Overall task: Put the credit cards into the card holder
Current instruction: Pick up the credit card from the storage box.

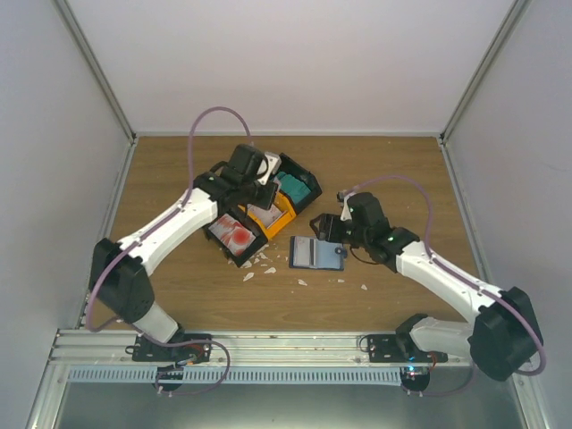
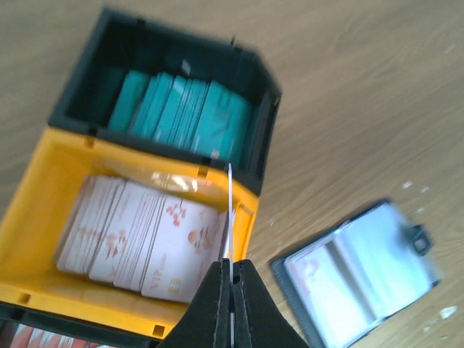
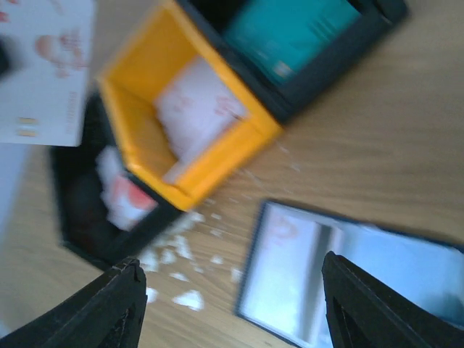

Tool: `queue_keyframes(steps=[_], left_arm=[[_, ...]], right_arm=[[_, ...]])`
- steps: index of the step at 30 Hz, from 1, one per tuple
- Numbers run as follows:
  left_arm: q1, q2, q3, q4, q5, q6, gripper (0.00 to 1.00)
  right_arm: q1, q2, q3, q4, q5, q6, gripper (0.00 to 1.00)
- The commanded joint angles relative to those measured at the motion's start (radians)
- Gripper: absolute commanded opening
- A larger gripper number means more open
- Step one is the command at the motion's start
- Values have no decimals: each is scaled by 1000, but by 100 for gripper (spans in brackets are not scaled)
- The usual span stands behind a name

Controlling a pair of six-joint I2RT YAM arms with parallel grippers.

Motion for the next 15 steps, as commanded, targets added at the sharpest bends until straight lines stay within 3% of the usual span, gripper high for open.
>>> queue_keyframes(steps=[1,7,11,15], left_arm=[[-3,-127,-16,129,70,-46,0],[1,-250,-19,199,406,-123,0],[1,-286,6,211,621,-176,0],[2,-308,37,197,724,-185,0]], right_arm=[[-6,-74,33,209,-162,-16,68],[-6,-135,18,429,-356,11,75],[-1,-195,3,617,-532,34,70],[4,-276,-12,628,-525,41,69]])
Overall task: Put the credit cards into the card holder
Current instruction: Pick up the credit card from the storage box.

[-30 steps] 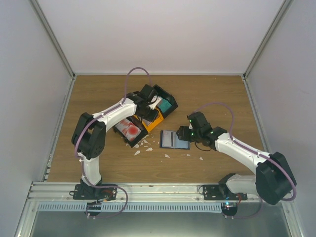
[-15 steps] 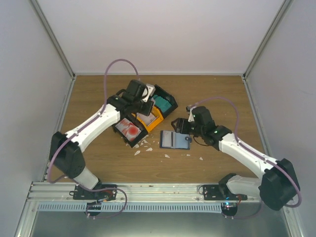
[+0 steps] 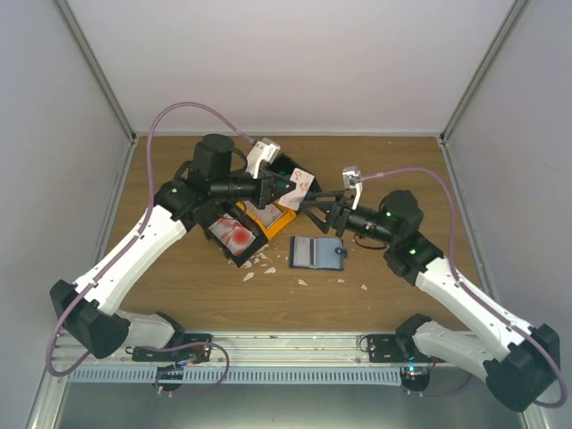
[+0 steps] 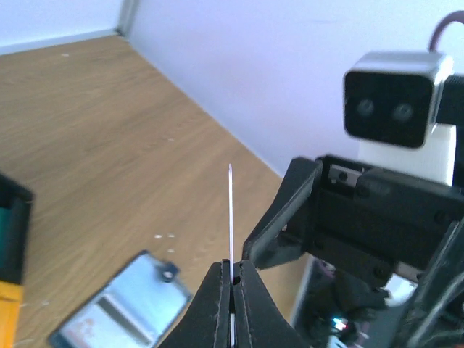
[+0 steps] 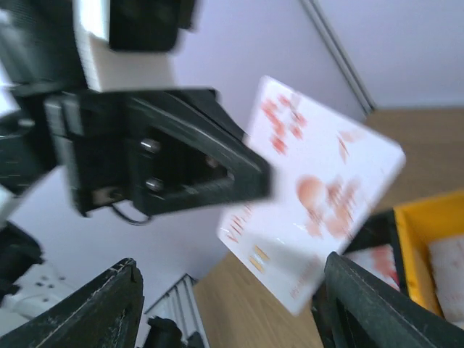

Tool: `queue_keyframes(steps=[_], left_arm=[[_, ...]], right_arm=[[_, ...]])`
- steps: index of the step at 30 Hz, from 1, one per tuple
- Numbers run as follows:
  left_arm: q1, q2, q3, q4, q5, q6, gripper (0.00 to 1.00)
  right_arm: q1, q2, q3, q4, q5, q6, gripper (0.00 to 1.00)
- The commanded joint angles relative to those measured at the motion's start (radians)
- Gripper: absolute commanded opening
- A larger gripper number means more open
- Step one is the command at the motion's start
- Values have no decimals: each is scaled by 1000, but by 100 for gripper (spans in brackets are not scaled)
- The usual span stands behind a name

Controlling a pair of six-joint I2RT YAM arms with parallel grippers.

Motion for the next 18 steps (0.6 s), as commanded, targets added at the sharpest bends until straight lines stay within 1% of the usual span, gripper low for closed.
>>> queue_keyframes(steps=[1,4,6,7,11,12,16,18], left_arm=[[3,-31,34,51,228,-51,0],[4,-41,23,92,302,-93,0],[5,-51,18,121,313,-116,0],[6,-56,17,130,307,-124,0],[8,-86,0,144,190,-150,0],[11,-94,-12,159,179,-162,0],[16,-128,-77,263,189,-234,0],[16,-135,-100,313,213,-273,0]], right_arm=[[4,-90,-18,117,-72,11,69],[5,-108,-8,92,-71,-3,69],[6,-108,-3,80,-75,-3,69],[7,-107,-2,70,-70,-3,69],[8,-114,-1,33,-28,-5,65],[9,-117,-3,28,-13,-7,64],[9,-104,-3,19,11,7,61],[9,-79,9,37,-5,30,60]])
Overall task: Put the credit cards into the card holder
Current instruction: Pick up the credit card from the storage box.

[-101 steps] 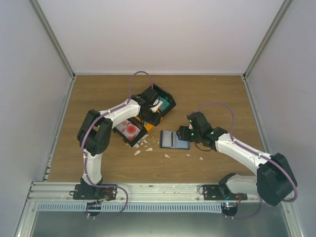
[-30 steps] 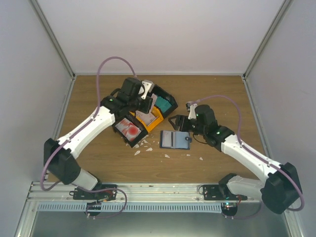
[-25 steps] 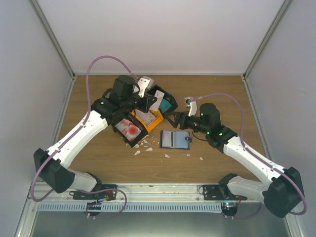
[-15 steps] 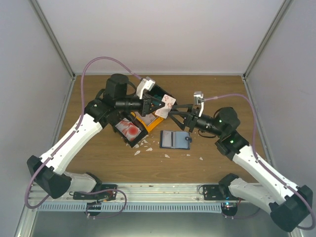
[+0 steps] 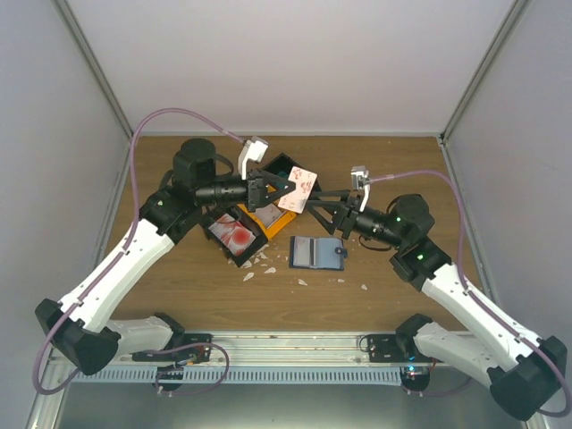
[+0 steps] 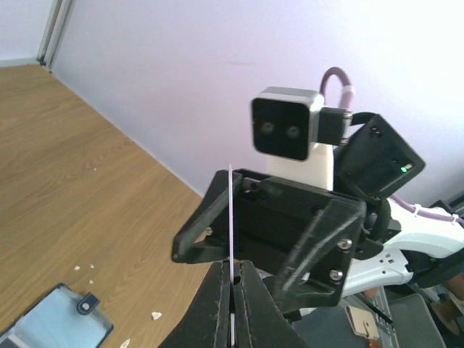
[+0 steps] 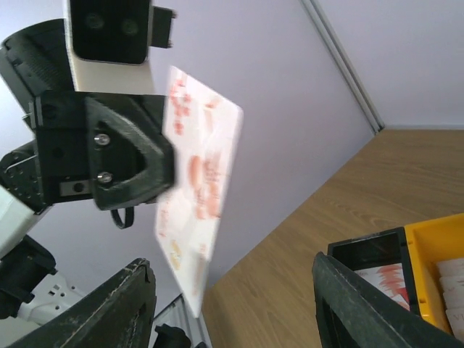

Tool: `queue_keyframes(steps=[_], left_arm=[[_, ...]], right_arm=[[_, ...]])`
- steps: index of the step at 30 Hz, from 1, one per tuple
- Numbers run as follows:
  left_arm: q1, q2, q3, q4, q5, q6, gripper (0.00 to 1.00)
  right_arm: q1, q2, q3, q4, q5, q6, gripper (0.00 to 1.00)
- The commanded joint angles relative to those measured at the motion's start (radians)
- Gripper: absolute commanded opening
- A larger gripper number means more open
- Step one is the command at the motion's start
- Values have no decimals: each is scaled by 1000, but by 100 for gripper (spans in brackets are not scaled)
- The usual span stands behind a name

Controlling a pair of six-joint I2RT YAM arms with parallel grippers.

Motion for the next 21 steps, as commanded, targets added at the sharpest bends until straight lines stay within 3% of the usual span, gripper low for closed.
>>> queue_keyframes(steps=[1,10,17,19,21], left_arm=[[8,-31,-52,179,31,-100,0],[8,-30,-92,244,60,-170,0],[9,-24,-113,237,53,-172,1],[9,-23,-112,219,46,-152,6],[9,-22,-106,174,7,-117,19]], right_arm=[[4,39,18,22,-5,38,59],[6,100,53,162,-94,106,37],[6,90,37,168,-71,121,7],[6,83,40,137,-53,110,1],[6,71,45,78,-23,86,0]])
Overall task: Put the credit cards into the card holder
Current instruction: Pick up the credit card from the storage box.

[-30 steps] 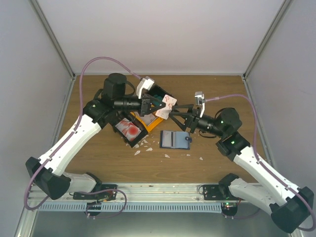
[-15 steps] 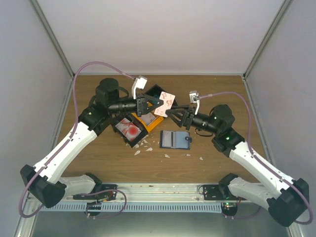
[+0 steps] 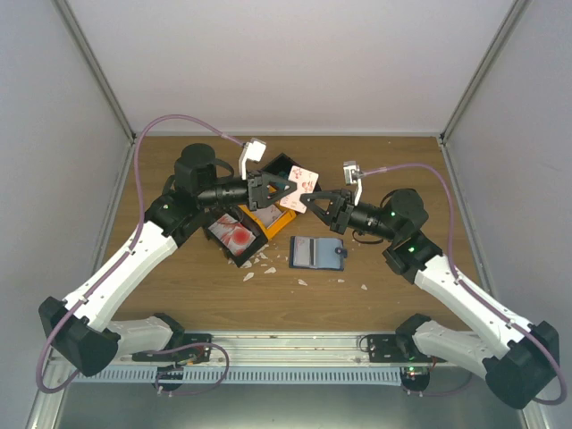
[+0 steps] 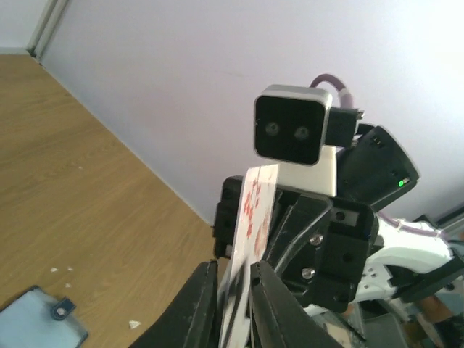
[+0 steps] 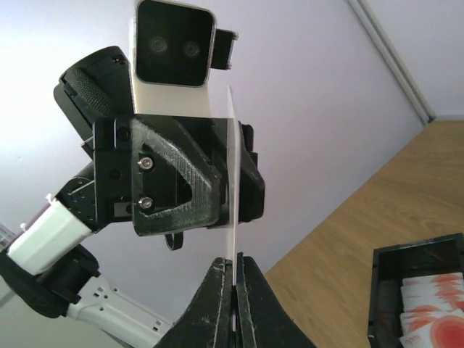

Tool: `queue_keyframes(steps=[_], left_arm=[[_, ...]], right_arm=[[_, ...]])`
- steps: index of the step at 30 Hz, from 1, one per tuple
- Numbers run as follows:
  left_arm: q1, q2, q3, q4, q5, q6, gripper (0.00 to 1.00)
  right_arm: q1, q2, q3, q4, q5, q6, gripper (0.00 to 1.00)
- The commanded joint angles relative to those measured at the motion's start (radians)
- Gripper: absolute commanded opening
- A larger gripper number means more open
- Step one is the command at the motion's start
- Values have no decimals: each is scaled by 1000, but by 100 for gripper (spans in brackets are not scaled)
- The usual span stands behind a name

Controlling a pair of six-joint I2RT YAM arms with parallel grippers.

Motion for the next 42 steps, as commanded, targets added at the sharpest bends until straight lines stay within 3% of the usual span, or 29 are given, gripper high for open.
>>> queue_keyframes(steps=[1,7,10,14,19,33,36,42], left_arm=[[-1,-2,1,-41,-47,61,30],[-1,0,-33,-188,-230,204,69],[-2,-6,-65,-195,-240,221,80],[-5,-33,-123,-171,-257,221,99],[-24,5,-129,-218,-159,296,99],[-154,171,-226,-151,-302,227,98],[-174,230,-218,-165,-368,206,92],[-206,358,-205,-167,-444,166,68]], right_arm=[[0,-30,24,-94,81,-52,0],[-5,-59,43,-392,208,-150,0],[-22,-21,79,-586,278,-181,0],[-50,25,74,-697,288,-209,0],[-101,28,72,-810,302,-329,0],[-226,41,-89,-900,257,-343,1],[-226,53,-131,-870,198,-341,1],[-226,122,-172,-770,55,-345,5]])
